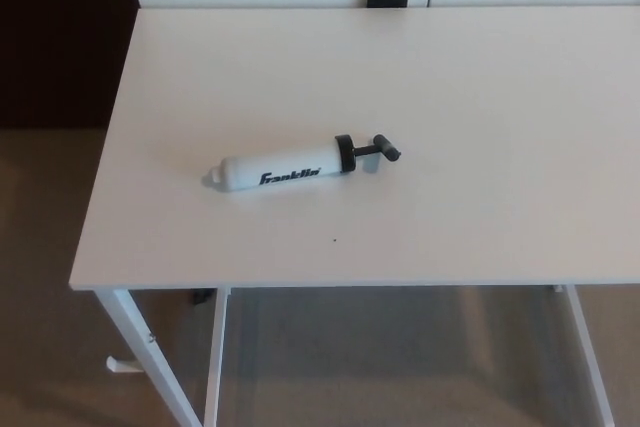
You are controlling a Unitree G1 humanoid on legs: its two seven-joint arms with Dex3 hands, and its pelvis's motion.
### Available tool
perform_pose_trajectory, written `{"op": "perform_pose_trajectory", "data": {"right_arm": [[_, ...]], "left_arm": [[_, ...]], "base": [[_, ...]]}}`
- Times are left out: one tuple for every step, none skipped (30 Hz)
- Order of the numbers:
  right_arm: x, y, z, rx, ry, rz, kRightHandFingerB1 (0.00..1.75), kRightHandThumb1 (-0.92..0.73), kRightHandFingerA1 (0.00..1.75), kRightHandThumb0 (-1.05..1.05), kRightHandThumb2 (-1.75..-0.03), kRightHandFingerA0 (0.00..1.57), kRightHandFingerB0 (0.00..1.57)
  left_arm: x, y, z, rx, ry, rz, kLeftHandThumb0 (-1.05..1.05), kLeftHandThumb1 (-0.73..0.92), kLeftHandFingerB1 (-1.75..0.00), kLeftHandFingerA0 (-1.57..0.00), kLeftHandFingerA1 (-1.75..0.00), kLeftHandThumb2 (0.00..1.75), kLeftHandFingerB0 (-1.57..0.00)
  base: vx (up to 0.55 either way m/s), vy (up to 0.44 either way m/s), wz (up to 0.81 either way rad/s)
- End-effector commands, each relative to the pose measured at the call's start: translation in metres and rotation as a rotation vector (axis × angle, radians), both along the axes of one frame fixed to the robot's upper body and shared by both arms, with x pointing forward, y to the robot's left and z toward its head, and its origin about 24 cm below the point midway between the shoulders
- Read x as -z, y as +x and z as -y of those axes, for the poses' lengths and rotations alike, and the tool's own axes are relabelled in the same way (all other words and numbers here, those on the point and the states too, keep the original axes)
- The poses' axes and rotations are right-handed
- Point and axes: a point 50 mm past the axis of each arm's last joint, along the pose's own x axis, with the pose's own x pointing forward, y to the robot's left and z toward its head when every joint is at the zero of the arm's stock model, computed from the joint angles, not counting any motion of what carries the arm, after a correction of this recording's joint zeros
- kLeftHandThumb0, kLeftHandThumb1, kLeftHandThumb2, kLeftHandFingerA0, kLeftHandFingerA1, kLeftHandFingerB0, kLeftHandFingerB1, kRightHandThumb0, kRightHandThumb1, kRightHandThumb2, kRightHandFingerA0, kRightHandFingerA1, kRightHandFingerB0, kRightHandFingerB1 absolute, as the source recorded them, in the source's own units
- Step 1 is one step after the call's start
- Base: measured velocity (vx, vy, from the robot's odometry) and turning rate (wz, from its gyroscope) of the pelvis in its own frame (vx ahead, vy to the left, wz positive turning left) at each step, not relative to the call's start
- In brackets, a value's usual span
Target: The robot walks towards a desk on which an air pump is kept in the middle. It lifts it up and holds it with its left hand and uses its right hand to compress it by pushing its handle inwards.
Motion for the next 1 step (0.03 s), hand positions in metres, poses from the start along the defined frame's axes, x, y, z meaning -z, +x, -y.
{"op": "perform_pose_trajectory", "data": {"right_arm": [[-0.0116,-0.0004,0.0207,0.247,0.365,0.472,0.11,-0.84,0.11,-0.88,-1.14,0.00,0.00]], "left_arm": [[0.0035,0.0025,0.0013,-0.107,-0.112,0.143,-0.37,0.48,-0.49,-0.02,-0.51,1.07,0.00]], "base": [[0.00,0.000,0.00]]}}
